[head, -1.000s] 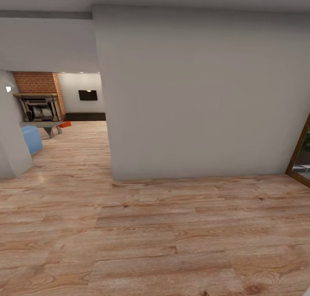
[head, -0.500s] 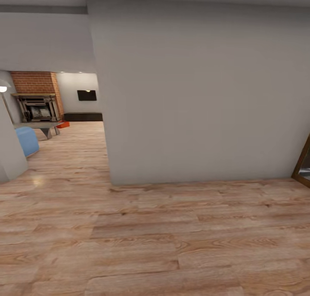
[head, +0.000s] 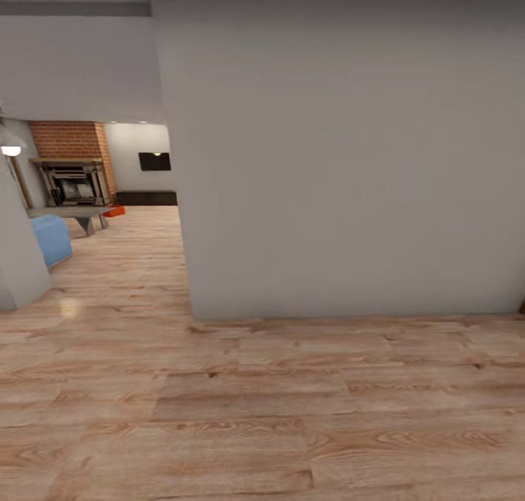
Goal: Move the two storage containers from the living room to the garage. In the garage, place one container on the floor and stack the other container on top of it (either order is fine).
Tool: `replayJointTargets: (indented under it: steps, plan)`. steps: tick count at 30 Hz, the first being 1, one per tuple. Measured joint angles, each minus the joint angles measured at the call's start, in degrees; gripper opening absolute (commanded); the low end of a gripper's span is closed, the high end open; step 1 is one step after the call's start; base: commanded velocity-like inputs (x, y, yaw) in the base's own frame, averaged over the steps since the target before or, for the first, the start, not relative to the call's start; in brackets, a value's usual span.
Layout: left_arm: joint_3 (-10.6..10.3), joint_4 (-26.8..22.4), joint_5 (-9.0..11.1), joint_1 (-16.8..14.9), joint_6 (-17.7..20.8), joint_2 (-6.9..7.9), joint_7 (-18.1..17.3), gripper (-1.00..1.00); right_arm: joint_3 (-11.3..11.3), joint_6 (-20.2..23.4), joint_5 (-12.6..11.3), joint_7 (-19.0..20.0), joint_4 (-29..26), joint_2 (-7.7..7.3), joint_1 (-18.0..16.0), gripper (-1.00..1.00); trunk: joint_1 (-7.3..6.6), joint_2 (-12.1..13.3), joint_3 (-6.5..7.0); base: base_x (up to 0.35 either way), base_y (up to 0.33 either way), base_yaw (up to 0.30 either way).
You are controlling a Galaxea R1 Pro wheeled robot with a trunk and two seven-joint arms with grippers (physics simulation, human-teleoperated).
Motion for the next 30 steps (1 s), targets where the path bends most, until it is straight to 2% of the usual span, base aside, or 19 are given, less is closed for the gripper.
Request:
replayJointTargets:
  steps: [30]
  plan:
    - [0.0, 0.0, 0.0, 0.0, 0.0, 0.0, 0.0, 1.0, -0.02, -0.19, -0.08, -0.24, 0.0, 0.18, 0.0, 1.0, 0.0, 0.0, 0.0, 0.321, 0.0, 0.271]
